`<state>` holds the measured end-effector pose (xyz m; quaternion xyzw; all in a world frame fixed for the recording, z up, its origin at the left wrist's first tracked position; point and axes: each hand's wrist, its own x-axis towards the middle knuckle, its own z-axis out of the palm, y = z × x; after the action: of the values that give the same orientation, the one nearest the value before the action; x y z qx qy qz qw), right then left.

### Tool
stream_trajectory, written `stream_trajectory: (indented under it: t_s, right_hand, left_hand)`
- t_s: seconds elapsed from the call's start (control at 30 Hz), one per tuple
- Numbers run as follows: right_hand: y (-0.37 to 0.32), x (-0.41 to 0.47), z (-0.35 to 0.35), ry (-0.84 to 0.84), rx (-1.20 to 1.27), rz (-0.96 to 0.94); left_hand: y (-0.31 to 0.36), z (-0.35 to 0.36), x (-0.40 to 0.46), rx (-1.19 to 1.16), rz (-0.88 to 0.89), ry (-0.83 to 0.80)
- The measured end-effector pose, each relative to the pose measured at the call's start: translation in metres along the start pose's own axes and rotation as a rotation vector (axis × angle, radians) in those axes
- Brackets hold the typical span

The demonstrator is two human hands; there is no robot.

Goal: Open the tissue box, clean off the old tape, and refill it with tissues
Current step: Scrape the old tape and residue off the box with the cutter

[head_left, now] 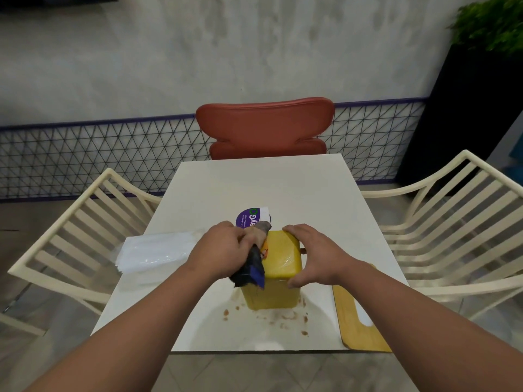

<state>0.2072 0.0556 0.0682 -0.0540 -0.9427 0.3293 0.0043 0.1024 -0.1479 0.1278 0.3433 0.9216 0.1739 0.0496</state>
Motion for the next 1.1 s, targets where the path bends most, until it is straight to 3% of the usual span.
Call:
stream_trajectory:
  t_s: [0.07,0.2,0.37,0.43,0.5,0.63,0.77,0.83,0.93,1.1]
  right_hand:
    - [0.000,0.001,0.000,0.007,0.000,-0.002]
    - [0.001,0.002,0.000,0.004,-0.006,0.014]
    - [0.001,0.002,0.000,0.000,-0.015,0.005]
    - [0.001,0.002,0.001,0.000,0.000,0.012]
    - [0.001,0.002,0.001,0.005,0.010,0.015]
    - [-0.001,0.001,0.001,0.013,0.017,0.014]
    - [-0.003,0.001,0.000,0.002,-0.002,0.002]
    - [-0.006,0.000,0.000,0.001,-0.023,0.004]
    - [-0.008,-0.002,0.001,-0.005,-0.005,0.001]
    - [-0.010,-0.004,-0.001,0.013,0.000,0.010]
  left_hand:
    - [0.010,0.001,-0.004,-0.038,-0.045,-0.021]
    - [0.020,0.008,-0.002,0.113,0.016,0.021]
    - [0.007,0.001,0.006,-0.129,0.032,-0.102]
    - [0.009,0.005,0.007,-0.002,0.057,-0.102]
    - [0.016,0.017,0.005,0.128,0.130,-0.046]
    - [0.019,0.047,-0.009,0.170,0.349,0.176]
    - [0.008,0.051,-0.013,0.212,0.629,0.141]
    - [0.002,0.043,-0.001,0.220,0.597,0.092]
    - [0.007,0.036,0.014,0.231,0.428,0.155]
    - [0.032,0.052,-0.004,0.057,0.606,0.205]
